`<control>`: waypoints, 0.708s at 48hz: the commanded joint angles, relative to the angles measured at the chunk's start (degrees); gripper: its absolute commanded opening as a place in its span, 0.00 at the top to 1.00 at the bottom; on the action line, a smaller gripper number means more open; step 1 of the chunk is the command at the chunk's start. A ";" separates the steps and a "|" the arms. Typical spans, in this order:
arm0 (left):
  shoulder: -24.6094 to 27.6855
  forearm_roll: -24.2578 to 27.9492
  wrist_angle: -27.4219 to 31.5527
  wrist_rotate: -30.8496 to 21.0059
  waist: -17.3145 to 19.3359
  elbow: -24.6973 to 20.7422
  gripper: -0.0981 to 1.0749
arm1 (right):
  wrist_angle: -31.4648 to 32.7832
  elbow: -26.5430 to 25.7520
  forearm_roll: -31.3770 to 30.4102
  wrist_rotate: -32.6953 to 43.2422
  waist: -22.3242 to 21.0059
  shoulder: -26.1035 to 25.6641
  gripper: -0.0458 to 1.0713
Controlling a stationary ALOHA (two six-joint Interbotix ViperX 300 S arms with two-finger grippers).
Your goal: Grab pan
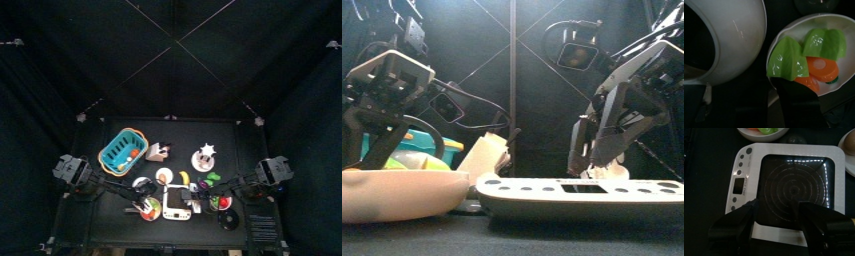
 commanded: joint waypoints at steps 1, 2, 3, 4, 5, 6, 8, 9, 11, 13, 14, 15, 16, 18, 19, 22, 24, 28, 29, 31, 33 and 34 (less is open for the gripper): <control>-1.58 0.26 0.35 0.09 0.09 -0.62 0.48 | -0.18 -0.79 0.09 0.00 0.00 -0.88 0.16; -1.85 0.18 0.44 0.09 0.09 -0.79 0.48 | -0.18 -0.79 0.09 -0.09 0.00 -0.88 0.16; -2.11 0.18 0.53 0.09 0.09 -0.79 0.48 | -0.18 -0.79 0.09 0.00 0.00 -0.88 0.16; -2.37 0.18 0.70 0.09 0.09 -0.62 0.48 | -0.18 -0.79 0.09 0.00 0.00 -0.88 0.16; -2.72 0.09 0.88 0.09 0.09 -0.62 0.48 | -0.18 -0.79 0.09 0.00 0.00 -0.88 0.16; -2.99 0.18 0.97 0.00 0.09 -0.62 0.48 | -0.18 -0.79 0.09 -0.09 0.00 -0.88 0.16; -3.43 0.18 1.14 0.00 0.09 -0.62 0.48 | -0.18 -0.79 0.09 0.00 0.00 -0.79 0.16; -3.60 0.09 1.32 0.09 0.09 -0.62 0.48 | -0.18 -0.79 0.09 0.00 0.00 -0.88 0.16; -3.87 0.18 1.58 0.00 0.09 -0.62 0.48 | -0.18 -0.79 0.00 0.00 0.00 -0.88 0.16; -4.13 0.18 1.85 0.00 0.09 -0.79 0.48 | -0.18 -0.79 0.00 0.00 0.00 -0.88 0.16; -4.22 0.26 2.02 0.09 0.09 -0.79 0.48 | -0.18 -0.79 0.00 0.00 0.00 -0.88 0.16; -4.39 0.18 2.29 0.09 0.09 -0.62 0.48 | -0.18 -0.79 0.00 0.00 0.00 -0.88 0.16; -4.48 0.26 2.46 0.09 0.09 -0.62 0.48 | -0.18 -0.79 0.09 0.00 0.00 -0.79 0.16; -4.66 0.26 2.90 0.00 0.09 -0.62 0.48 | -0.18 -0.79 0.00 0.00 0.00 -0.88 0.16; -4.75 0.26 3.08 0.00 0.09 -0.62 0.48 | -0.18 -0.79 0.00 0.00 0.00 -0.88 0.16; -4.83 0.26 3.25 0.00 0.09 -0.62 0.48 | -0.18 -0.79 0.00 0.00 0.00 -0.88 0.16; -4.83 0.26 3.34 0.00 0.09 -0.62 0.48 | -0.18 -0.88 -0.09 0.00 0.00 -0.88 0.16; -4.66 0.26 3.34 0.00 0.09 -0.62 0.48 | -0.18 -0.88 -0.09 0.00 0.00 -0.88 0.16; -4.66 0.26 3.34 0.00 0.09 -0.62 0.48 | -0.18 -0.88 -0.09 0.00 0.00 -0.88 0.16; -4.57 0.26 3.34 0.00 0.09 -0.62 0.48 | -0.18 -0.97 -0.09 0.00 0.00 -0.88 0.16; -4.57 0.26 3.25 0.00 0.09 -0.62 0.48 | -0.18 -0.97 -0.09 0.00 0.00 -1.05 0.16; -4.57 0.26 3.34 -0.09 0.09 -0.62 0.48 | -0.18 -0.97 -0.09 0.00 0.00 -1.23 0.16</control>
